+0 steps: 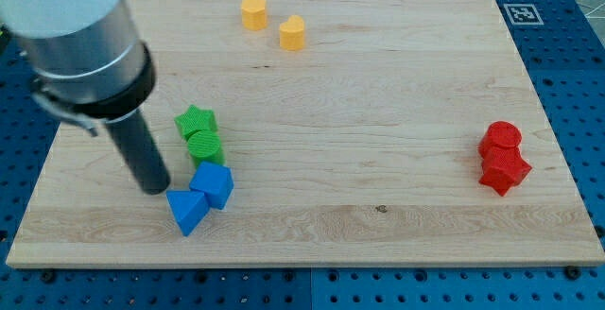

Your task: Push the blue triangle towards the right and up a bit

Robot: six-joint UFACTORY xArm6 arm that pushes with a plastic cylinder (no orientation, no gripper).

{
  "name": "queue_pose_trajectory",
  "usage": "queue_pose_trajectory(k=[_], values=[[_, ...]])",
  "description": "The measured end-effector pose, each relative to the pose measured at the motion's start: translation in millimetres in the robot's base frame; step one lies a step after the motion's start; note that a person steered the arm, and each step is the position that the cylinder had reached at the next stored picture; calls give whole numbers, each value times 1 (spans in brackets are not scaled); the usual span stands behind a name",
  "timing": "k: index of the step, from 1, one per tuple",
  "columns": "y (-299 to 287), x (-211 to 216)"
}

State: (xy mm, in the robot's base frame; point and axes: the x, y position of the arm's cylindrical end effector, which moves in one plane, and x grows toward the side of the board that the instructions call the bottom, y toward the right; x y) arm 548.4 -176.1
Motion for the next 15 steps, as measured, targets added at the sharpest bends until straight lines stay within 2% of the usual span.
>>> queue_pose_trajectory(k=[2,3,4,5,6,10,13,15], values=[[-4,43],[-4,46],[-4,30],[16,1],[33,-10],[36,57],[97,58],[114,71]])
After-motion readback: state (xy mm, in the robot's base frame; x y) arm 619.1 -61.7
